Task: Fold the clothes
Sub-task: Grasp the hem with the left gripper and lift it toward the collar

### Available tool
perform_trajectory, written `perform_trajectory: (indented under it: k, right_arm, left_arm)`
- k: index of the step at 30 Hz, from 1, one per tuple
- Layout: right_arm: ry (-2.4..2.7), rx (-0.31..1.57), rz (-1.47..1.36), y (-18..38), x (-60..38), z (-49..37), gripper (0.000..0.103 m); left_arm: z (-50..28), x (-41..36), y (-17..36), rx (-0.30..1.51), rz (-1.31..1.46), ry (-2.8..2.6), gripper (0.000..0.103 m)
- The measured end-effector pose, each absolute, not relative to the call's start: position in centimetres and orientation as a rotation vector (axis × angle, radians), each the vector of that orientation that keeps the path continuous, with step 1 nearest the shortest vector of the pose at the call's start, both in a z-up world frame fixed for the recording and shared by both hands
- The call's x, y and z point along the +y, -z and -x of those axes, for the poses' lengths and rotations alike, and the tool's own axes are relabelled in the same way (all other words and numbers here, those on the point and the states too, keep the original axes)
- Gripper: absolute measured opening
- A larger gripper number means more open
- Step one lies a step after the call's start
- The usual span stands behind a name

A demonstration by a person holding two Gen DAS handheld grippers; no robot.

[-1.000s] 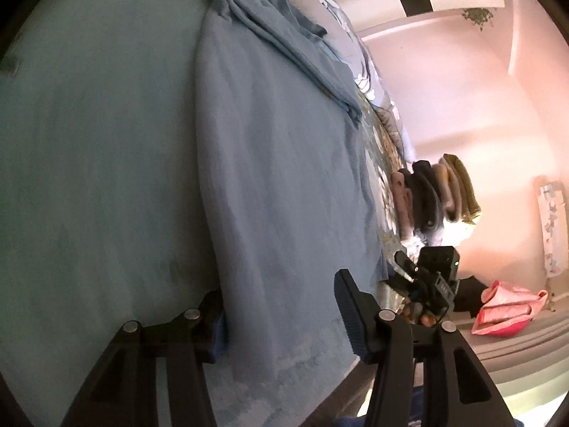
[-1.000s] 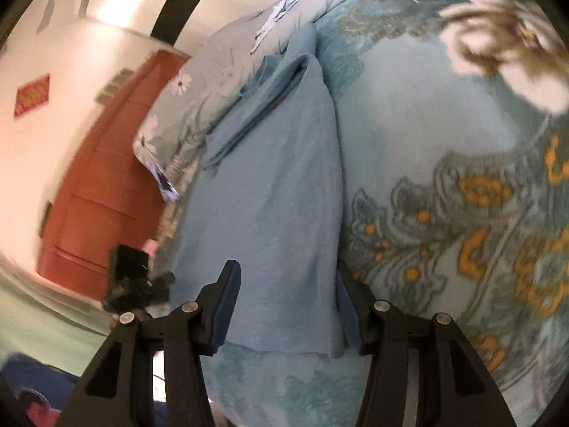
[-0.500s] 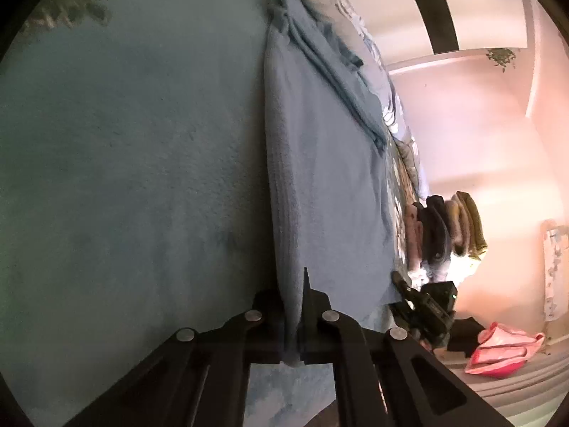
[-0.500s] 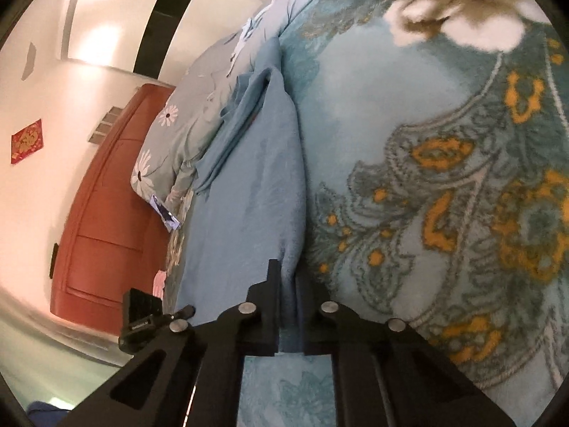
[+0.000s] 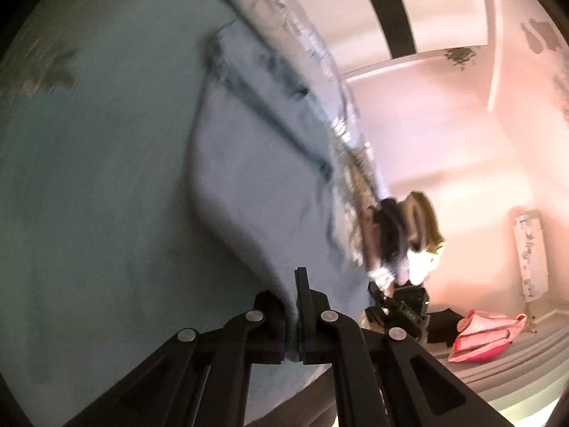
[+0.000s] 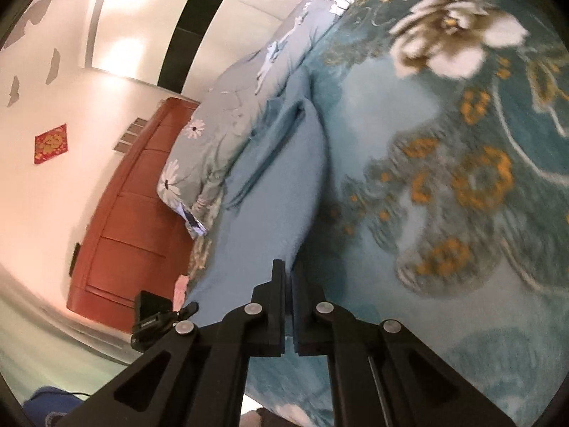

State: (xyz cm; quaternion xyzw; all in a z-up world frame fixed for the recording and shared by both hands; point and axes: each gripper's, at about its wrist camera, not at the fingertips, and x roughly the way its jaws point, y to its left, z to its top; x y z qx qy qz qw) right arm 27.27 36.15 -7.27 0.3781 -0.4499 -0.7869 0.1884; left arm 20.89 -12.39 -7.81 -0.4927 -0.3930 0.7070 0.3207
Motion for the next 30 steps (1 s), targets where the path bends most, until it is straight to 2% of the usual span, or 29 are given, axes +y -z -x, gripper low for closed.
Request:
perform_trajectory:
  k: [5, 12, 17, 23, 24, 26, 27, 28, 30]
  right_arm:
    - [2.171, -1.338, -0.959, 5.2, 37.6, -23.3, 0.003]
    - [2.236, -1.282, -1.005, 2.1, 38.2, -12.5, 0.003]
    - [2.241, -1.311, -1.061, 2.8, 38.5, -5.0, 0.003]
    - [2.266, -1.36, -1.183, 5.3, 38.8, 3.0, 0.003]
    - [2.261, -1.384, -1.206, 6.0, 38.9, 3.5, 0.003]
    - [2.251, -1.434, -1.25, 7.5, 39.3, 4.5, 0.003]
    - [2.241, -1.458, -1.262, 8.1, 39.5, 4.9, 0.003]
    - [2.231, -1.481, -1.273, 8.6, 39.7, 5.1, 0.005]
    - [2.209, -1.508, -1.26, 9.3, 40.1, 5.4, 0.005]
  left_arm:
    - [-15.5, -13.1, 6.1, -1.065, 1.194, -1.851, 0.005]
    - [-5.8, -11.9, 6.8, -1.161, 1.197, -1.894, 0.005]
    - [1.4, -12.6, 7.3, -1.233, 1.197, -1.905, 0.005]
    - [8.5, -12.0, 10.9, -1.264, 1.333, -1.919, 0.007]
    - [9.2, -11.7, 11.5, -1.269, 1.359, -1.922, 0.01]
    - [10.0, -11.5, 12.4, -1.31, 1.371, -1.926, 0.024]
    - [10.2, -11.4, 12.7, -1.333, 1.366, -1.924, 0.04]
    - [10.4, -11.4, 12.8, -1.36, 1.336, -1.907, 0.05]
    - [10.4, -11.7, 12.3, -1.402, 1.257, -1.907, 0.06]
